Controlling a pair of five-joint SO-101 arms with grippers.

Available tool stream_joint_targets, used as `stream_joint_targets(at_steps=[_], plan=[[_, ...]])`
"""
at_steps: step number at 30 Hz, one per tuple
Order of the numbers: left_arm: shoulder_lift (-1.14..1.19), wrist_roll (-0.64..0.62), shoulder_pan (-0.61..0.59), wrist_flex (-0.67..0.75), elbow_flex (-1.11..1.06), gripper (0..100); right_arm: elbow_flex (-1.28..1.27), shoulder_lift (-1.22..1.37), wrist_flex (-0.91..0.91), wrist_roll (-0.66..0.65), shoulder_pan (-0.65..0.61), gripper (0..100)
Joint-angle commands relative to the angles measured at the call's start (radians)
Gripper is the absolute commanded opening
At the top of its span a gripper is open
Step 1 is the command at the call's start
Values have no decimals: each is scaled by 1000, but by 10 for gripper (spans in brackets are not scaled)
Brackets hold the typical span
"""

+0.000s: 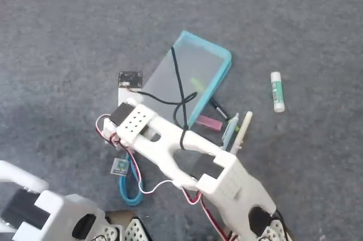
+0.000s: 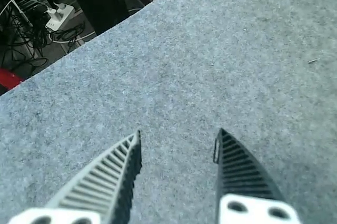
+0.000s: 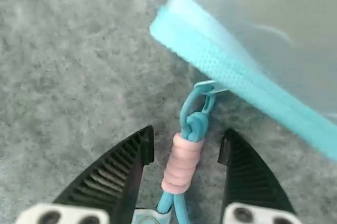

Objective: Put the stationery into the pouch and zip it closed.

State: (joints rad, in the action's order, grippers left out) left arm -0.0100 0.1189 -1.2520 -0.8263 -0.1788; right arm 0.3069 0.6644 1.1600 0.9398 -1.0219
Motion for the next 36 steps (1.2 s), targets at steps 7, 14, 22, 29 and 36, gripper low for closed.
stream_joint_targets(at_steps=[7, 14, 22, 29, 36], plan=[[-14, 9, 2, 26, 110, 218, 28, 21, 38, -166, -7, 7], [-6, 9, 3, 25, 133, 218, 63, -53, 163, -439, 122, 6], [-14, 11, 46, -64, 134, 218, 155, -240, 601, -1382, 420, 6], [-15, 132, 190, -304, 134, 218, 132, -487, 555, -1453, 711, 6], [-144, 213, 468, -548, 62, 218, -284, -739, 335, -1468, 713, 6]])
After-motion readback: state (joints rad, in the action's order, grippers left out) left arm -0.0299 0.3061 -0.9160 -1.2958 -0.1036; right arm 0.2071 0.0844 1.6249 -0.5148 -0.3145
